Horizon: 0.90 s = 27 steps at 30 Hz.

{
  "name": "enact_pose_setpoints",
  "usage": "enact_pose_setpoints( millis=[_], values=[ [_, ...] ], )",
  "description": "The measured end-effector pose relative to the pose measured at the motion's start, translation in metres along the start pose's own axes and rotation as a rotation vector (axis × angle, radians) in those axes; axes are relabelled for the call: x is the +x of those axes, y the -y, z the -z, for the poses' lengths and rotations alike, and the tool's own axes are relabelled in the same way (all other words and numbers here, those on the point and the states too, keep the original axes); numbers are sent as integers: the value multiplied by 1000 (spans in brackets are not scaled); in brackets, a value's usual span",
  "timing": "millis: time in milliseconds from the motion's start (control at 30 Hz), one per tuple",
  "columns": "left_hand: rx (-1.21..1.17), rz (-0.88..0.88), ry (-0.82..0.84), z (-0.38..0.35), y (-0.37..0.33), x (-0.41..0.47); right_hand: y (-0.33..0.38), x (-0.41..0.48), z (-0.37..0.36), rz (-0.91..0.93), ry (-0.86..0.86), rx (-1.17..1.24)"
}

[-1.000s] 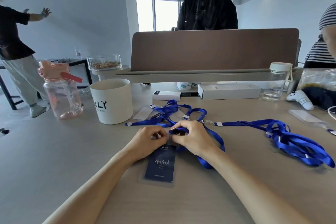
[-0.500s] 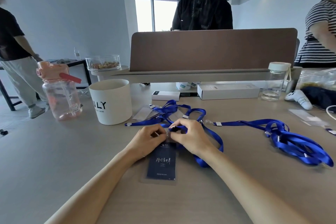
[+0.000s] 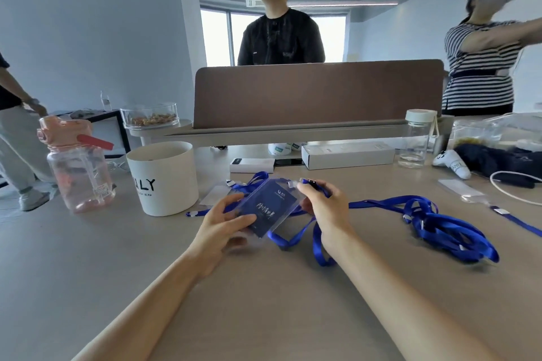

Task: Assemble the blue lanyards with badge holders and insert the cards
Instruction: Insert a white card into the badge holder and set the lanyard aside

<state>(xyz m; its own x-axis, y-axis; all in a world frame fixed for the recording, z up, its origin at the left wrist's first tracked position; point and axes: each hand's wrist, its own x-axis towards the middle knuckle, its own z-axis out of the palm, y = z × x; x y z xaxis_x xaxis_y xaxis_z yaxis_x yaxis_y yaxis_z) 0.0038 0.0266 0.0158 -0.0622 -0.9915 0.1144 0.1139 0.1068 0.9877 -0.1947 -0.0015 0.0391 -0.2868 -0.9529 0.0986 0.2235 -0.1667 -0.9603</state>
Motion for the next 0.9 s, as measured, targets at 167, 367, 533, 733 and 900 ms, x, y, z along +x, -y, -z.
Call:
enact_pose_setpoints(
  millis=[167, 367, 533, 733, 900],
  values=[
    [-355, 120, 21, -27, -11, 1, 9, -4, 20, -140, -55, 235],
    [-379, 91, 31, -110, -18, 13, 46, -16, 76, -90, -110, 288],
    [-257, 110, 156, -201, -17, 25, 71, -16, 151, -7, -212, 190],
    [53, -18, 391, -317, 2, 27, 69, -6, 236, 102, -413, -18],
    [341, -191, 586, -384, 31, 48, 50, 17, 298, 95, -503, -386]
  ],
)
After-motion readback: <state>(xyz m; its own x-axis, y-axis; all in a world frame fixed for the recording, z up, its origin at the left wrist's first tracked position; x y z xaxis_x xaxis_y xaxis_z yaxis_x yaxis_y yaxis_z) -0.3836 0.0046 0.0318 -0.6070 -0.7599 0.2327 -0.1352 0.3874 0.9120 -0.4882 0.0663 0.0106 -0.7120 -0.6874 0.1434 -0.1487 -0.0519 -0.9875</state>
